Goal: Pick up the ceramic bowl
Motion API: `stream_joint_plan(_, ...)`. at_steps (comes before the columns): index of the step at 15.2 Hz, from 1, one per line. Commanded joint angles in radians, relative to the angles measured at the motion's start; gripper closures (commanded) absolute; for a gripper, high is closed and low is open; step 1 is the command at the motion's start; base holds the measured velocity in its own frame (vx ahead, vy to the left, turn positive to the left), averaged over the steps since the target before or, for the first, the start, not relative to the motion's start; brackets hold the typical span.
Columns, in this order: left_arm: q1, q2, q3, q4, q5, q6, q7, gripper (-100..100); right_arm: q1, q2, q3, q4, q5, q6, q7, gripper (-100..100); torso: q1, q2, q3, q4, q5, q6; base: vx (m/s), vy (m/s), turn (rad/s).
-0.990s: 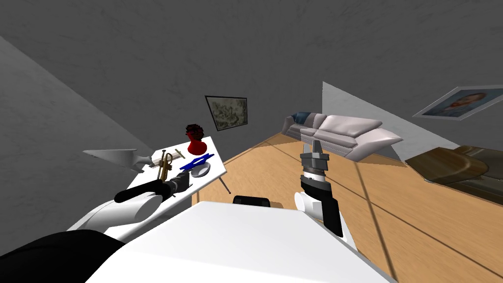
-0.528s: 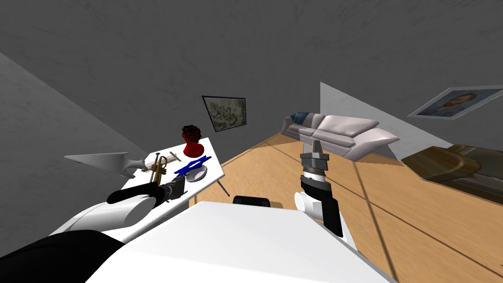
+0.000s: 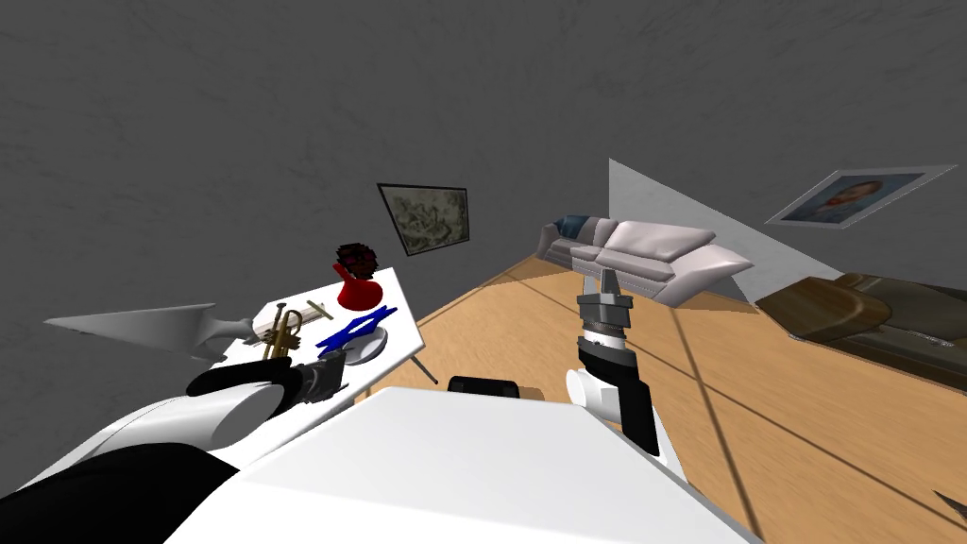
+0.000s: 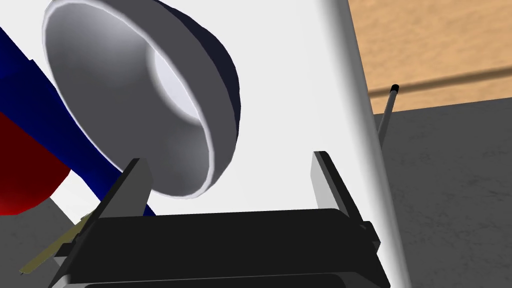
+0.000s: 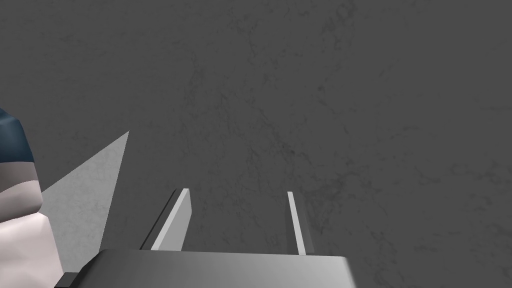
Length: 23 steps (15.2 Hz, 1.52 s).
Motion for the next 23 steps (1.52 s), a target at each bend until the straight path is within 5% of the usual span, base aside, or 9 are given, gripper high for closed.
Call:
stream_joint_plan(1,0.005,0.006,0.009,0.0,0.012,0.029,0.008,-100,0.0,0.0,0.0,0.0,0.0,0.0,0.0,0,0.0,0.0,0.0,0.0,0.0,0.0,0.068,-0.008,-0.03)
stream_joint_plan(6,0.027,0.016,0.032,0.003,0.046,0.102,0.026,-100,0.0,0.0,0.0,0.0,0.0,0.0,0.0,0,0.0,0.0,0.0,0.0,0.0,0.0,0.077,-0.01,-0.03)
stream_joint_plan(12,-0.014,-0.002,-0.012,0.09,0.004,0.032,-0.005,-100,0.0,0.0,0.0,0.0,0.0,0.0,0.0,0,0.001,0.007,0.004,0.001,0.0,0.0,-0.004,-0.002,-0.033)
stream_joint_plan(13,-0.007,0.001,-0.004,0.073,0.011,0.044,0.001,-100,0.0,0.0,0.0,0.0,0.0,0.0,0.0,0,0.001,0.007,0.004,0.002,0.0,0.0,-0.013,-0.003,-0.016)
stream_joint_plan(14,-0.008,0.0,-0.005,0.077,0.01,0.041,-0.001,100,0.0,0.0,0.0,0.0,0.0,0.0,0.0,0,0.001,0.007,0.004,0.002,0.0,0.0,0.0,0.0,0.0)
stream_joint_plan(18,-0.007,0.001,-0.005,0.077,0.008,0.042,-0.003,100,0.0,0.0,0.0,0.0,0.0,0.0,0.0,0,0.002,0.006,0.004,0.002,0.001,-0.001,0.0,0.0,0.0)
stream_joint_plan(22,0.024,0.013,0.028,0.001,0.039,0.089,0.023,100,0.0,0.0,0.0,0.0,0.0,0.0,0.0,0,0.001,0.006,0.004,0.003,-0.001,-0.002,0.018,0.003,0.054)
stream_joint_plan(23,0.014,0.012,0.018,0.022,0.031,0.077,0.017,100,0.0,0.0,0.0,0.0,0.0,0.0,0.0,0,0.0,0.006,0.004,0.003,-0.001,-0.001,0.013,0.003,0.008)
